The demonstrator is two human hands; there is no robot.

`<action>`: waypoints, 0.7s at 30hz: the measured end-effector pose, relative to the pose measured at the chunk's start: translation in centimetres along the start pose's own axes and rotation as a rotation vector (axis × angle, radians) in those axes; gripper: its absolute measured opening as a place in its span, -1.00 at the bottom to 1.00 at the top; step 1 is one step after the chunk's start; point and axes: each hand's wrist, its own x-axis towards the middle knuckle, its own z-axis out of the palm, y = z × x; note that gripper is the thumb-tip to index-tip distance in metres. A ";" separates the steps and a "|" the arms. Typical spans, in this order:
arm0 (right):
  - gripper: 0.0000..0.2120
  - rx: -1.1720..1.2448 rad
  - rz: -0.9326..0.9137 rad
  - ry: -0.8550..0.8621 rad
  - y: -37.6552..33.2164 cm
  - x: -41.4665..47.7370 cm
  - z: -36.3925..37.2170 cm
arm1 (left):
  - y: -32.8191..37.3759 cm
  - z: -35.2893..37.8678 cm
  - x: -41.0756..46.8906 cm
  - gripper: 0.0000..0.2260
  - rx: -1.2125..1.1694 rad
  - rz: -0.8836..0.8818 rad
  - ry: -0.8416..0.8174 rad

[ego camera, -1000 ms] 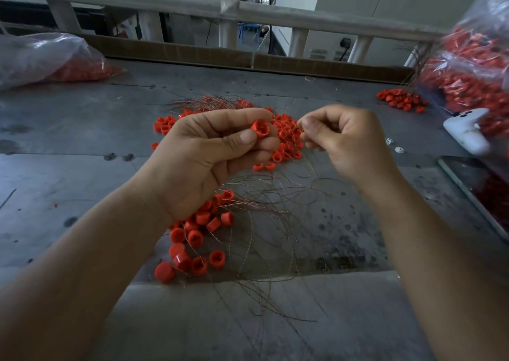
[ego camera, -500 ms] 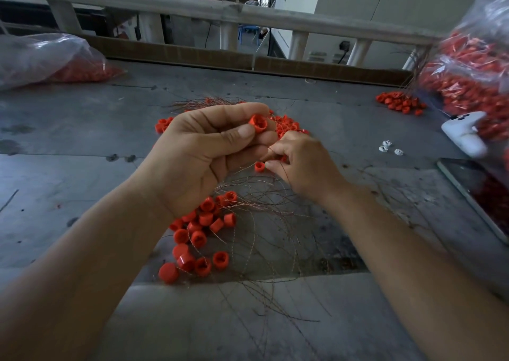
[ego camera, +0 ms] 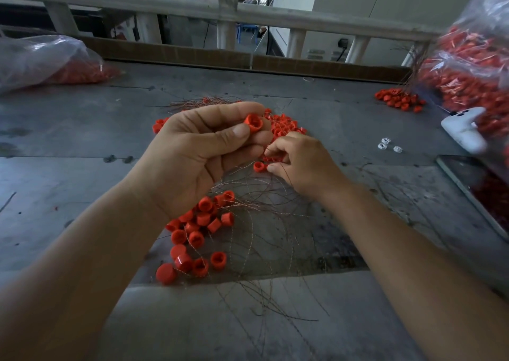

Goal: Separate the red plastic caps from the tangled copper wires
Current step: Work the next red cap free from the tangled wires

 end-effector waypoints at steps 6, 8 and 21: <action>-0.93 0.003 0.009 -0.055 0.4 -0.2 -0.1 | 0.1 0.1 0.0 -0.76 0.002 0.003 -0.007; -0.95 -0.007 0.007 -0.054 0.3 -0.2 -0.1 | 0.1 0.1 0.0 -0.76 0.002 0.002 -0.006; -0.76 0.514 0.190 0.239 0.9 -0.4 -1.9 | 0.2 0.2 0.0 -0.76 -0.004 -0.008 -0.017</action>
